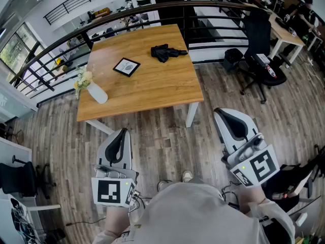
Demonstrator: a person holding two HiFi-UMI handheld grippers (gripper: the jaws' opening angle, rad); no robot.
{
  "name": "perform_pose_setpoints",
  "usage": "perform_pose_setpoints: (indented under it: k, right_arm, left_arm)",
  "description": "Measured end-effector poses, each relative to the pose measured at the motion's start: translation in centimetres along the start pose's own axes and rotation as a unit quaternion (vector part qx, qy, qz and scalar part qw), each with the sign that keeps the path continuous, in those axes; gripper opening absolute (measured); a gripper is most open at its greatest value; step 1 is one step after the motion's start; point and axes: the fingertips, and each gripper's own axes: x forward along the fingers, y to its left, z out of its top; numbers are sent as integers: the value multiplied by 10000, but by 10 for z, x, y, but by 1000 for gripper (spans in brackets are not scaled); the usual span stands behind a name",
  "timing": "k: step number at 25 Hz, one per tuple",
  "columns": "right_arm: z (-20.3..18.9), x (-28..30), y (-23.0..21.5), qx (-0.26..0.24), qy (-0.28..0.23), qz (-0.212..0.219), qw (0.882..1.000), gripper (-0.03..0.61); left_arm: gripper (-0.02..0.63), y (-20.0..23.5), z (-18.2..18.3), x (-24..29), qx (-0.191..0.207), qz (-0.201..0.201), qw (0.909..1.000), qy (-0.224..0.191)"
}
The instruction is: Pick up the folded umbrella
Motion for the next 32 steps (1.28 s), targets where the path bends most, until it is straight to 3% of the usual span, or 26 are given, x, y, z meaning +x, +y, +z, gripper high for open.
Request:
perform_pose_setpoints:
  k: [9, 12, 13, 15, 16, 32]
  right_arm:
    - [8, -15, -14, 109, -299, -26, 9995, 28]
    - [9, -17, -22, 238, -358, 73, 9990, 35]
    - [8, -18, -24, 275, -351, 125, 9989, 79]
    - [4, -18, -27, 292, -300, 222, 9989, 261]
    - [1, -18, -29, 278, -269, 240, 9990, 284]
    - [-37, -27, -75, 153, 200, 290, 9993, 276]
  left_arm:
    - [17, -17, 7, 4, -68, -33, 10000, -42]
    - [17, -25, 12, 10, -311, -162, 9993, -92]
    - [17, -27, 15, 12, -437, -217, 9987, -123]
    - [17, -30, 18, 16, -493, -251, 9984, -137]
    - [17, -32, 19, 19, -444, -245, 9986, -122]
    - [17, -81, 27, 74, -171, -681, 9975, -127]
